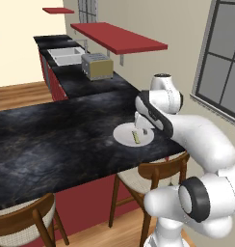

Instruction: Retrieve the butter from the fridge and place it on a plate on the dining table. Then retrieve the butter knife by the fridge and place it near the plate.

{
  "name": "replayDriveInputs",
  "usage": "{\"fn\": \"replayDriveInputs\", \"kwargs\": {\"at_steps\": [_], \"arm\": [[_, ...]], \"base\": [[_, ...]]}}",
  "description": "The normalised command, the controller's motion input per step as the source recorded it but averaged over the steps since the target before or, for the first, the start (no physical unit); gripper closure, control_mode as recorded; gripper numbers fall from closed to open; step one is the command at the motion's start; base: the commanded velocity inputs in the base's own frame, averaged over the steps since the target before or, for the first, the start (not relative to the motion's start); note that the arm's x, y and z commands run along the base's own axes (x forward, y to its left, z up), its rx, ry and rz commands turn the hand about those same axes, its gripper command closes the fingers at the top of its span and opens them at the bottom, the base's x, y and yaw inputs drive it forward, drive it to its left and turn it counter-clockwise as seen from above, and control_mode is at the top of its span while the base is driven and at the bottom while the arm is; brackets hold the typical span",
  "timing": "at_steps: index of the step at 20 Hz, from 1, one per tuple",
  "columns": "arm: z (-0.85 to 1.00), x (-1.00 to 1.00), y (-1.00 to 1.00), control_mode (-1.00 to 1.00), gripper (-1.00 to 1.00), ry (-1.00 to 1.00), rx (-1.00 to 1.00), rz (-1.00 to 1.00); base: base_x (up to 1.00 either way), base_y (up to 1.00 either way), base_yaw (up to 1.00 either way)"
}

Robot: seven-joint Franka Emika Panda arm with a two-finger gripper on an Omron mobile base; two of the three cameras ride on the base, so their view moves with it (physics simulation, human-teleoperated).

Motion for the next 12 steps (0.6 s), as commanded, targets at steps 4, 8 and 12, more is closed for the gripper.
{"fn": "replayDriveInputs", "kwargs": {"at_steps": [4, 8, 12], "arm": [[0.35, -0.84, 0.0, -1.0, -1.0, 0.32, 0.0, 0.0], [0.03, -0.94, 0.0, -1.0, -1.0, 0.19, 0.0, 0.0], [0.0, -0.87, 0.0, -1.0, -1.0, 0.13, 0.0, 0.0]], "base": [[0.0, 0.0, 0.0], [0.0, 0.0, 0.0], [0.0, 0.0, 0.0]]}}
